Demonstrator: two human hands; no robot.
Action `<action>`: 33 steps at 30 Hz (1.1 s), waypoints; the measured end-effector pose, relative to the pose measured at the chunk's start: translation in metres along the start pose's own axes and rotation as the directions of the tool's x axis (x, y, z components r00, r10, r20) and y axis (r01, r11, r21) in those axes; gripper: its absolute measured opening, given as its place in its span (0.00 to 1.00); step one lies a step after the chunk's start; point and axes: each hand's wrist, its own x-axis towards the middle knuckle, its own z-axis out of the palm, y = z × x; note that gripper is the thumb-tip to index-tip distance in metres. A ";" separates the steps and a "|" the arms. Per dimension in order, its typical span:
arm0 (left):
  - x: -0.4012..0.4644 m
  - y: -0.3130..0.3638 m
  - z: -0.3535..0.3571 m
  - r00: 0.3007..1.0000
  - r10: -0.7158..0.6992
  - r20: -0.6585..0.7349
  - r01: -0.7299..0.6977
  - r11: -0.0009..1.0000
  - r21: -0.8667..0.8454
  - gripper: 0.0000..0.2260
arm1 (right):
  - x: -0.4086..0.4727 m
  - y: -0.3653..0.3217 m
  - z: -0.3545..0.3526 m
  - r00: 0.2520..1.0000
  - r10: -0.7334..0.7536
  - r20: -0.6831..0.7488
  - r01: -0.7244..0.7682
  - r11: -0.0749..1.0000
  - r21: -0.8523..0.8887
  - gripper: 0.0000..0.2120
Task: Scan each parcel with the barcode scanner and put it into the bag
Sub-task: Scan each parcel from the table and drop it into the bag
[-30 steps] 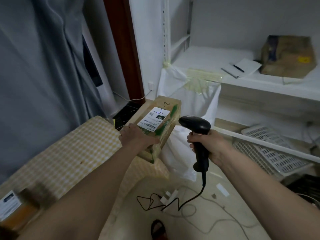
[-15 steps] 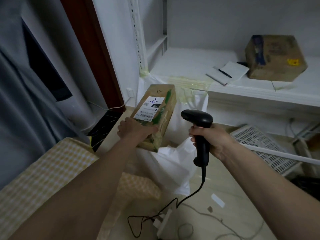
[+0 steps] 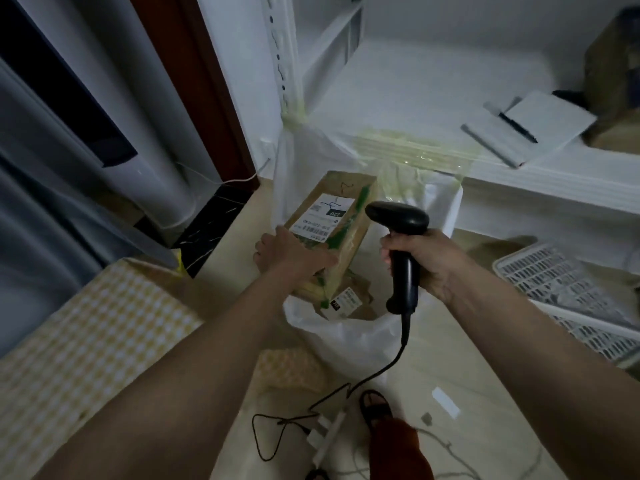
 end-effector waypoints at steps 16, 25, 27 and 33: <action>0.114 0.065 0.150 0.916 -0.025 0.400 -0.171 0.878 0.446 0.53 | 0.192 0.020 -0.066 0.942 0.320 -0.097 -0.326 0.944 -0.053 0.03; 0.132 0.107 0.189 0.897 0.116 0.427 -0.375 0.709 0.597 0.55 | 0.221 0.022 -0.084 0.932 0.345 -0.113 -0.354 0.932 -0.075 0.03; 0.135 0.106 0.185 0.889 0.103 0.446 -0.393 0.671 0.628 0.52 | 0.220 0.018 -0.081 0.937 0.340 -0.086 -0.345 0.936 -0.063 0.02; 0.140 0.078 0.152 0.945 0.146 0.293 -0.285 0.809 0.514 0.20 | 0.208 0.001 -0.061 0.937 0.350 0.013 -0.345 0.928 -0.138 0.03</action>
